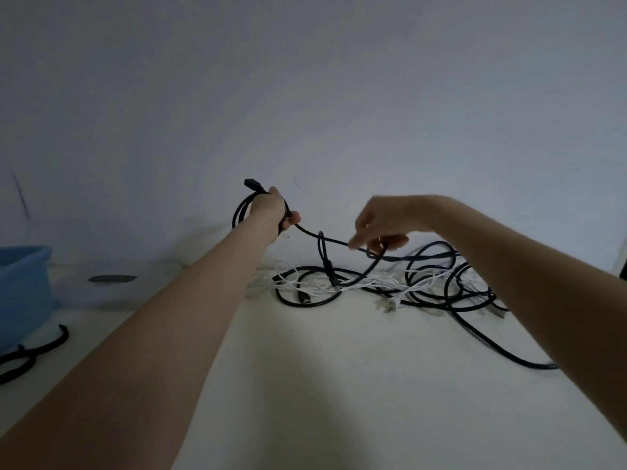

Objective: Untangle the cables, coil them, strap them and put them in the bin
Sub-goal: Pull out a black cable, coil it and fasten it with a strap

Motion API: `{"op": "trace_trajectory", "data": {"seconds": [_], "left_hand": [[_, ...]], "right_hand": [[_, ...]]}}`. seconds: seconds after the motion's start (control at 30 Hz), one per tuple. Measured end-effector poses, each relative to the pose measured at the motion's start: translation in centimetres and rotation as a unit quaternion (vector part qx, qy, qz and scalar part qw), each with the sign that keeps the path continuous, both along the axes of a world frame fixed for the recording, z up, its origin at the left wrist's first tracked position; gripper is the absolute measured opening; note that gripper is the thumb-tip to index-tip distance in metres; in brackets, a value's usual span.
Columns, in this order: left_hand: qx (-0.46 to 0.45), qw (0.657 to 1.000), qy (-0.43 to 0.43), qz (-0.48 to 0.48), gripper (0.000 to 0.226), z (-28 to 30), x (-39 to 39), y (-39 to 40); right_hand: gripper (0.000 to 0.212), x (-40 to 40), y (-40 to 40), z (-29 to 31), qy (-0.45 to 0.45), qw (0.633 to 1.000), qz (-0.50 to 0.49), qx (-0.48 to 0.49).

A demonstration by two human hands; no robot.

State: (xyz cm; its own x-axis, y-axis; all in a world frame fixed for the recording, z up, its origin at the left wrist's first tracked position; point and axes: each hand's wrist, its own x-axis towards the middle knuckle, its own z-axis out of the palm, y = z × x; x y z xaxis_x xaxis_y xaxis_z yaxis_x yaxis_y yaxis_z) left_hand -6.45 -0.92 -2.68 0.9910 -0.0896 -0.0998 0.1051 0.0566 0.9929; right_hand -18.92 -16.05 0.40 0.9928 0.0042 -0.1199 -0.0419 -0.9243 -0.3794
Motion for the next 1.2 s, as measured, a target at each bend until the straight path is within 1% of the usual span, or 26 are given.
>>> {"op": "trace_trajectory", "data": {"seconds": [0.07,0.1,0.17,0.23,0.27,0.3,0.33,0.4,0.47,0.5,0.53,0.63,0.7,0.77,0.8,0.9,1.0,1.03,1.1,1.2], "left_hand": [[0.014,1.0,-0.015,-0.006,0.031,0.0,-0.3,-0.2],[0.021,0.999,-0.023,-0.011,0.029,0.0,-0.5,-0.2],[0.039,0.998,-0.043,-0.02,0.029,0.0,-0.8,-0.5],[0.052,0.997,-0.057,-0.024,0.03,0.1,-1.1,-0.8],[0.054,0.996,-0.06,-0.027,0.03,0.1,-1.3,-0.9],[0.054,0.996,-0.061,-0.031,0.03,0.1,-1.5,-1.0],[0.051,0.996,-0.062,-0.036,0.029,0.1,-1.7,-1.0],[0.045,0.995,-0.07,-0.051,0.027,0.3,-2.3,-0.9],[0.053,0.993,-0.084,-0.059,0.027,0.4,-2.7,-0.7],[0.059,0.992,-0.091,-0.062,0.027,0.4,-2.8,-0.5],[0.061,0.991,-0.096,-0.065,0.026,0.5,-3.0,-0.4],[0.068,0.99,-0.103,-0.073,0.03,0.5,-3.1,-0.4],[0.093,0.987,-0.116,-0.065,0.036,0.3,-2.9,-0.4],[0.112,0.986,-0.118,-0.038,0.036,0.0,-2.1,-0.2],[0.108,0.988,-0.109,-0.023,0.034,-0.1,-1.6,0.0],[0.066,0.996,-0.064,0.007,0.031,-0.2,-0.3,0.6],[0.068,0.996,-0.049,0.015,0.034,-0.3,-0.1,0.6],[0.07,0.996,-0.047,0.014,0.034,-0.2,-0.1,0.5],[0.066,0.997,-0.041,0.007,0.034,-0.1,-0.2,0.2],[0.042,0.998,-0.047,0.009,0.032,0.6,-0.4,0.0]], "right_hand": [[0.018,0.3,0.5,-0.8,0.107,0.993,-0.017,-0.044],[0.019,0.5,0.7,-1.0,0.148,0.987,-0.03,-0.06],[0.023,0.7,1.1,-1.2,0.207,0.975,-0.049,-0.063],[0.03,0.9,1.4,-1.4,0.236,0.969,-0.056,-0.049],[0.033,1.2,1.5,-1.7,0.231,0.97,-0.061,-0.036],[0.036,1.5,1.5,-2.0,0.207,0.976,-0.07,-0.017],[0.037,2.1,1.5,-2.3,0.165,0.983,-0.081,0.007],[0.039,3.2,1.3,-3.2,0.051,0.991,-0.113,0.059],[0.04,4.3,1.3,-4.0,-0.053,0.982,-0.153,0.097],[0.041,4.6,1.3,-4.3,-0.087,0.975,-0.169,0.111],[0.04,4.9,1.4,-4.6,-0.098,0.971,-0.179,0.128],[0.034,5.1,2.0,-5.1,-0.077,0.962,-0.186,0.186],[0.032,5.3,2.0,-4.7,-0.128,0.941,-0.196,0.245],[0.031,4.8,1.3,-3.4,-0.212,0.898,-0.196,0.33],[0.03,4.2,0.9,-2.4,-0.236,0.887,-0.18,0.354],[0.02,1.5,0.4,0.7,-0.242,0.894,-0.106,0.363],[0.017,-0.8,0.2,3.6,-0.263,0.871,-0.043,0.414],[0.017,-1.4,0.2,4.3,-0.257,0.874,-0.023,0.412],[0.018,-2.4,0.2,5.0,-0.207,0.906,0.014,0.369],[0.017,-3.0,0.1,4.2,-0.073,0.953,0.064,0.288]]}}
